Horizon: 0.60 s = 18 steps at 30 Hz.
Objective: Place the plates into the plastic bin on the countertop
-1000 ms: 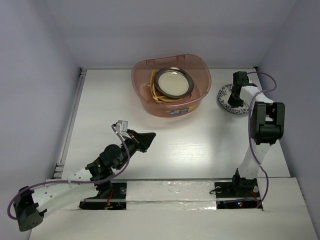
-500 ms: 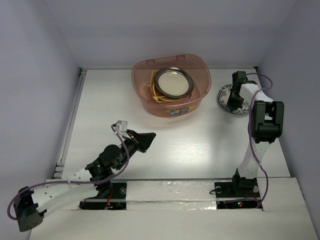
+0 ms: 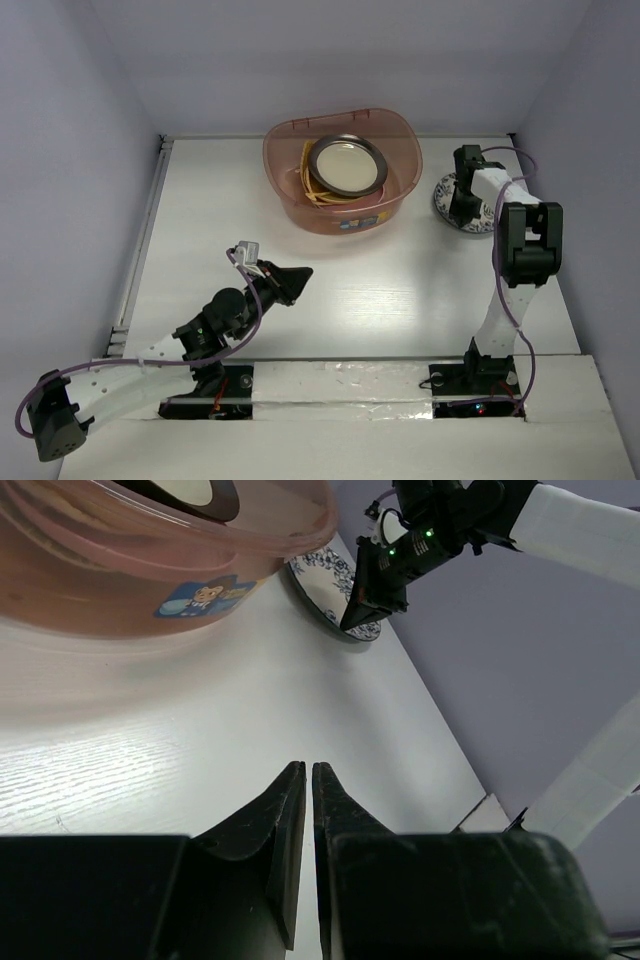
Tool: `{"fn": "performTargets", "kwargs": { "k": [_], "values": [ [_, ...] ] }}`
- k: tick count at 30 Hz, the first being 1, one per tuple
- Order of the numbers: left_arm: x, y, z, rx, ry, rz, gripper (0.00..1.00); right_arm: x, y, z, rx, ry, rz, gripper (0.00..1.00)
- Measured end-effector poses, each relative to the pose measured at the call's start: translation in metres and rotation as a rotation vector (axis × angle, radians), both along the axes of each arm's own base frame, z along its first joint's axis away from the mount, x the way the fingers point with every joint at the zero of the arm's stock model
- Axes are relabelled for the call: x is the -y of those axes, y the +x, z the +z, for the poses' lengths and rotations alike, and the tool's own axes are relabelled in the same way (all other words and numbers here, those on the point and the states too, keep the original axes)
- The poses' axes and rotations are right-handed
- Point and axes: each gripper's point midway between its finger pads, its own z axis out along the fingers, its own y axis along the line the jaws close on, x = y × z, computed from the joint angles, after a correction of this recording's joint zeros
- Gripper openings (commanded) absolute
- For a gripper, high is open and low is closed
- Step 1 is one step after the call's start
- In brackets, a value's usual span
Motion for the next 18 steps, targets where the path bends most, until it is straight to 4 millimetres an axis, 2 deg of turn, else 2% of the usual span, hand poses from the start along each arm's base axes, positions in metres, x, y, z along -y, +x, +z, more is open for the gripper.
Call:
{"fn": "performTargets", "kwargs": {
  "k": [3,8,13,15,18],
  "values": [
    [0.001,0.001,-0.005,-0.011,0.013,0.0,0.06,-0.009,-0.011,-0.001,-0.017,-0.028,0.025,0.0],
    [0.003,0.002,-0.011,-0.025,0.032,-0.001,0.06,-0.03,-0.039,-0.003,-0.069,-0.014,0.08,0.0],
    [0.003,0.001,-0.011,-0.026,0.03,-0.001,0.07,-0.055,-0.052,-0.009,-0.096,0.006,0.144,0.0],
    [0.003,0.001,-0.011,-0.026,0.029,-0.001,0.07,-0.07,-0.06,-0.009,-0.098,0.02,0.181,0.0],
    [0.004,0.002,-0.014,-0.031,0.037,-0.001,0.11,-0.105,-0.077,-0.007,-0.098,0.08,0.263,0.0]
  ]
}}
